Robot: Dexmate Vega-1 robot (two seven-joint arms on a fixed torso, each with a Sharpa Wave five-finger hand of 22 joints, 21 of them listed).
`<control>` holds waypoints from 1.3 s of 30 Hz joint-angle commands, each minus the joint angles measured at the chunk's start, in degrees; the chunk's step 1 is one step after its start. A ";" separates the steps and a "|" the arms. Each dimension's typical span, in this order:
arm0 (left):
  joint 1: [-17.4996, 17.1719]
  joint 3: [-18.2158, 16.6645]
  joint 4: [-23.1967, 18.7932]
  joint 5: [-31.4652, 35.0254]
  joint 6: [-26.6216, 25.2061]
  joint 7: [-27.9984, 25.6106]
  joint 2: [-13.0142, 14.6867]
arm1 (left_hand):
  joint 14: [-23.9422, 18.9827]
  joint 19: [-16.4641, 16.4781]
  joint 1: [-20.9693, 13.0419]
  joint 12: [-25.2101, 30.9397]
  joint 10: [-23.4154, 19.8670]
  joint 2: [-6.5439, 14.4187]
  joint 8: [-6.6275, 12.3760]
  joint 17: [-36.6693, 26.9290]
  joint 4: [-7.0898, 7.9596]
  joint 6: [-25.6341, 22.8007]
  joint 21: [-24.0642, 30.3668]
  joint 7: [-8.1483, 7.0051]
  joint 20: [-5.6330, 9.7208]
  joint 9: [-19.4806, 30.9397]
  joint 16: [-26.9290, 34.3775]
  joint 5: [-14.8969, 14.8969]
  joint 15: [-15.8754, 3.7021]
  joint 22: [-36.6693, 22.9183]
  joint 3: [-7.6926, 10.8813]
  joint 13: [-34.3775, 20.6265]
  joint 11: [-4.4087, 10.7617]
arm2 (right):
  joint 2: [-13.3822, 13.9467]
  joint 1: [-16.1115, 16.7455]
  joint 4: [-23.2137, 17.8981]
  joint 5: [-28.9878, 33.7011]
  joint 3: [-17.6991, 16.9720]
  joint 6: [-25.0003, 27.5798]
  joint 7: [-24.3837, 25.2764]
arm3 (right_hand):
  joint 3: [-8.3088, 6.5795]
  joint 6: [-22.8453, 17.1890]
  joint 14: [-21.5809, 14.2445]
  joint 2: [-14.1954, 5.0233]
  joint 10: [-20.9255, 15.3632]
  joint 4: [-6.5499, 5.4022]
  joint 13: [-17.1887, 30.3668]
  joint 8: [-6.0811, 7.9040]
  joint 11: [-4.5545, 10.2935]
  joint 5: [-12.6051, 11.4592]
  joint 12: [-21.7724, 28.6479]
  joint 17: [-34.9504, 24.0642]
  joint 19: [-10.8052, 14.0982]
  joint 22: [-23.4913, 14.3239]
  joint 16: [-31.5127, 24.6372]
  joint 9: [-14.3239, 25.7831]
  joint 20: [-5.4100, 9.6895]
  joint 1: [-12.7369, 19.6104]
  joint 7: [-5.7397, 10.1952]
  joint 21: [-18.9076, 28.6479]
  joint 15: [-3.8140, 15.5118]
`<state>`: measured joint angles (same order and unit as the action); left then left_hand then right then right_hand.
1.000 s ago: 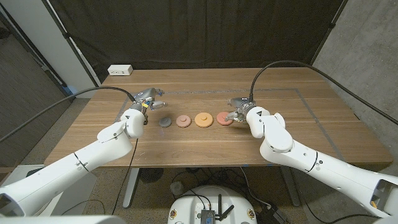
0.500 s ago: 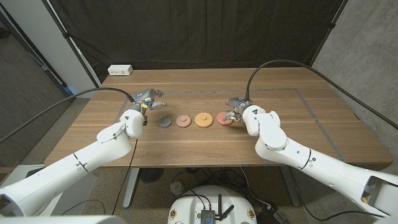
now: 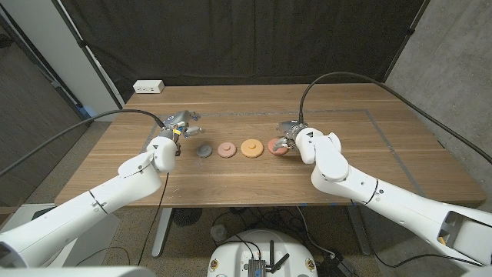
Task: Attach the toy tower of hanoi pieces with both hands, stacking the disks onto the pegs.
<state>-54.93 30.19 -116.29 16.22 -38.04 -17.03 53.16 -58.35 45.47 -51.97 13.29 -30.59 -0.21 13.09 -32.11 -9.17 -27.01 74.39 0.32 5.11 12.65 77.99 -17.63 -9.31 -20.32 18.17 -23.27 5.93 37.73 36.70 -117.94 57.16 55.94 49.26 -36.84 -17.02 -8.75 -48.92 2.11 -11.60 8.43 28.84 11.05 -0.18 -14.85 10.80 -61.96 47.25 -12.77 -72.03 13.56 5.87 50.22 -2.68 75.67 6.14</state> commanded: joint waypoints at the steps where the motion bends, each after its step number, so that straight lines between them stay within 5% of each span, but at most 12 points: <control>1: -0.88 -0.52 -0.61 -0.55 -0.34 -0.58 0.38 | -0.33 -0.35 0.00 -0.14 -0.62 0.40 -0.26 -0.04 0.00 -0.78 0.49 0.01 6.68 0.30 0.42 -0.42 -3.30 0.09 -0.09 -0.15 -0.07 | -1.14 -2.70 2.15 1.56 1.52 -0.24 -6.08 | 1.06 1.53 0.92 0.86 1.16 -0.25 -0.03 -0.24 -0.30 0.27 -0.15 0.83 -0.69 0.24 0.52 0.09 6.01 -1.38 -0.37 0.31 6.18; 8: -1.48 -0.87 -1.17 -0.70 -0.51 -1.02 0.72 | -0.25 -0.27 0.06 -0.21 -0.72 0.44 -0.22 0.13 0.01 -1.05 0.83 0.04 6.69 0.31 0.41 -0.44 -3.29 0.43 -0.11 -0.25 0.02 | -1.57 -3.15 2.74 2.74 1.82 0.11 -7.69 | 2.39 2.59 2.17 1.32 2.13 -0.63 -0.25 0.28 -0.59 0.78 0.22 2.81 -1.14 0.69 1.20 0.06 6.11 -3.02 -0.76 0.54 6.23; 27: -2.29 -1.26 -2.06 -1.09 -1.03 -1.69 0.91 | -0.53 -0.39 0.09 -0.27 -1.22 0.51 -0.28 0.09 -0.03 -1.29 1.46 0.04 6.71 0.35 0.80 -0.51 -3.29 1.14 -0.11 -0.42 0.08 | -2.93 -3.95 5.75 3.89 1.93 -0.30 -9.79 | 2.68 0.50 1.81 0.47 0.99 -0.31 -0.47 1.50 -0.36 0.79 1.00 3.44 -0.88 1.22 0.28 0.04 6.15 -2.74 -0.42 1.06 6.28; 32: -2.29 -1.15 -1.79 -1.30 -0.92 -1.79 0.67 | -0.47 -0.44 0.10 -0.31 -1.22 0.55 -0.29 0.17 -0.02 -1.35 1.57 0.13 6.71 0.36 0.77 -0.52 -3.29 1.27 -0.10 -0.45 0.01 | -3.29 -4.47 6.70 3.80 2.17 -0.44 -10.42 | 2.75 -1.08 1.11 0.06 -0.32 -0.20 -0.59 1.98 1.23 0.71 1.42 3.07 -0.72 1.32 -0.69 -0.12 6.12 -2.56 1.09 1.37 6.29; 39: -2.38 -1.09 -1.70 -1.63 -1.40 -1.52 0.83 | -0.43 -0.53 0.17 -0.36 -1.36 0.59 -0.33 0.29 0.00 -1.42 1.85 0.11 6.70 0.37 0.79 -0.53 -3.29 1.59 -0.11 -0.52 0.00 | -3.89 -5.13 7.99 3.21 2.58 -0.97 -10.64 | 2.76 0.02 0.98 -0.05 -0.26 -0.12 -0.66 1.48 1.25 0.65 1.31 2.99 -0.59 1.30 -0.95 -0.19 6.13 -2.44 0.96 1.56 6.29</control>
<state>-57.11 29.02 -118.11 15.03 -38.98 -18.64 53.97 -58.35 45.14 -51.96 13.09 -31.43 -0.21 13.09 -31.86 -9.17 -27.94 75.89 0.62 5.03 12.93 78.43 -17.63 -9.31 -18.73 18.18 -23.53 6.15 34.73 32.55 -111.93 60.76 57.97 48.91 -46.60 -14.37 -9.27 -47.32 2.62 -11.58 8.31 28.12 12.74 1.04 -13.96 11.69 -58.79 46.29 -11.45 -72.50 13.30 5.32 47.59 -1.70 76.78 5.54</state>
